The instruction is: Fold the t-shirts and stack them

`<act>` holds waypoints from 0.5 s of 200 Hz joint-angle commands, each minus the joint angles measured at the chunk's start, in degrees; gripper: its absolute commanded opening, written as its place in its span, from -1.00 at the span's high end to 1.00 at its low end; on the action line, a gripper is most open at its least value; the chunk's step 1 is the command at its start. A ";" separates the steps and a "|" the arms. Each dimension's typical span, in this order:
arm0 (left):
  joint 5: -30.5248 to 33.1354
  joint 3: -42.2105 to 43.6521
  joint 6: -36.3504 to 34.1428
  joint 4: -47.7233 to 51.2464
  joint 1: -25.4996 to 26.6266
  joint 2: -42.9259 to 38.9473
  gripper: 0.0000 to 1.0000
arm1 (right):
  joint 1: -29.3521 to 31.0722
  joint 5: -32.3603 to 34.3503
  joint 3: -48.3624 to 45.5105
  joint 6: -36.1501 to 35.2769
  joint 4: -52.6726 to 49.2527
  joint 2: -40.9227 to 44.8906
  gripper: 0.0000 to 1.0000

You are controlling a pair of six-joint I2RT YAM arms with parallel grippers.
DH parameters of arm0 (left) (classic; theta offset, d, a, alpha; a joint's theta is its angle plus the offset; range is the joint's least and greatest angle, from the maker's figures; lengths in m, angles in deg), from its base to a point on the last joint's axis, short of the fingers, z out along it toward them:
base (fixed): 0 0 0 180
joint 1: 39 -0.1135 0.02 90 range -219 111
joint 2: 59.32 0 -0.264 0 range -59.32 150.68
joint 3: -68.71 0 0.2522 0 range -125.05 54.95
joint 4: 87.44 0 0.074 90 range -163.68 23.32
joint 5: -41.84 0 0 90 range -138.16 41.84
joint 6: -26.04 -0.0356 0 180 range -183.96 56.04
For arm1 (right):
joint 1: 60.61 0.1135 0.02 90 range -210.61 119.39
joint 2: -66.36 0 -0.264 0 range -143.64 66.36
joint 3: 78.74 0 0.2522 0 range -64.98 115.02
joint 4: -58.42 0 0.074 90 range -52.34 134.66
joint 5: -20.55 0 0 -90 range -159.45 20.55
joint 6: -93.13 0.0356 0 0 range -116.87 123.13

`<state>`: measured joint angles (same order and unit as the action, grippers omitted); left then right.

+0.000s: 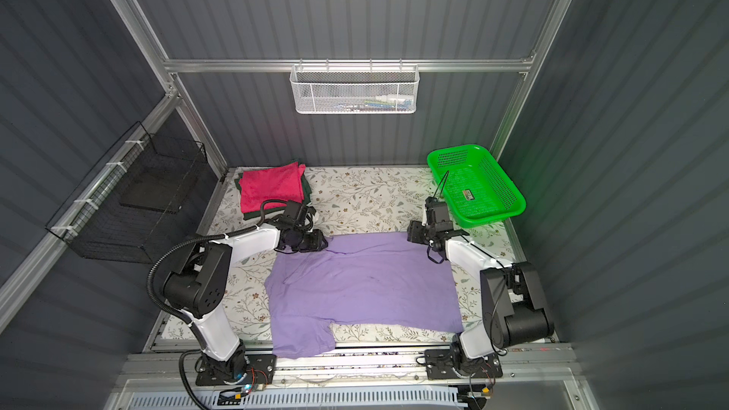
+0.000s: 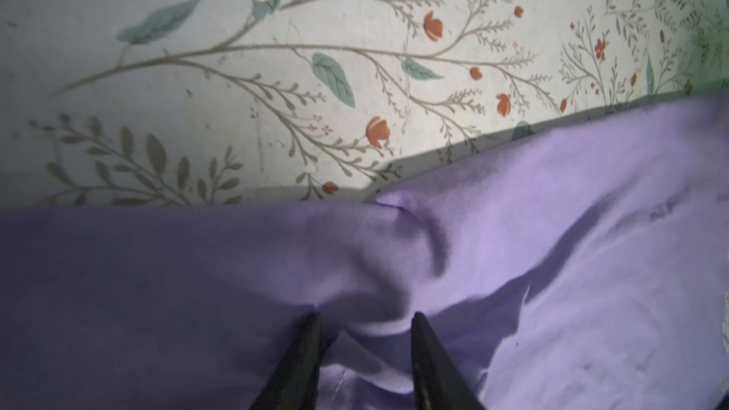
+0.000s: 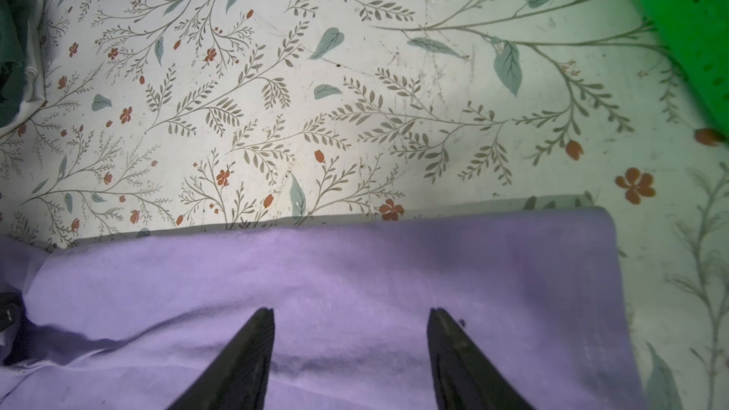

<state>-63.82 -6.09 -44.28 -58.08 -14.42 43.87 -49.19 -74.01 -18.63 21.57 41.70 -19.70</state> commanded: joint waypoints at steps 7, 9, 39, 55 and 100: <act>-9.29 -0.82 -4.30 6.88 0.21 -2.75 0.27 | 0.09 0.08 -0.21 0.20 0.19 0.62 -0.29; -9.82 -0.81 -4.56 7.36 0.21 -2.87 0.27 | 0.09 0.08 -0.16 0.20 0.16 0.63 -0.29; -16.62 -2.13 -9.79 17.58 0.29 -4.02 0.30 | 0.09 -0.09 -0.03 0.20 -0.26 0.54 -0.31; -22.39 -1.30 -12.26 20.72 0.29 -5.86 0.31 | 0.09 -0.10 -0.12 0.20 -0.25 0.59 -0.32; -16.00 -0.94 -14.27 25.75 0.12 -13.51 0.26 | 0.09 -0.30 -0.07 0.19 -0.38 0.54 -0.34</act>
<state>-83.54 -6.59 -56.15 -36.25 -14.37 35.68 -49.19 -74.05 -18.63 21.57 41.65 -19.68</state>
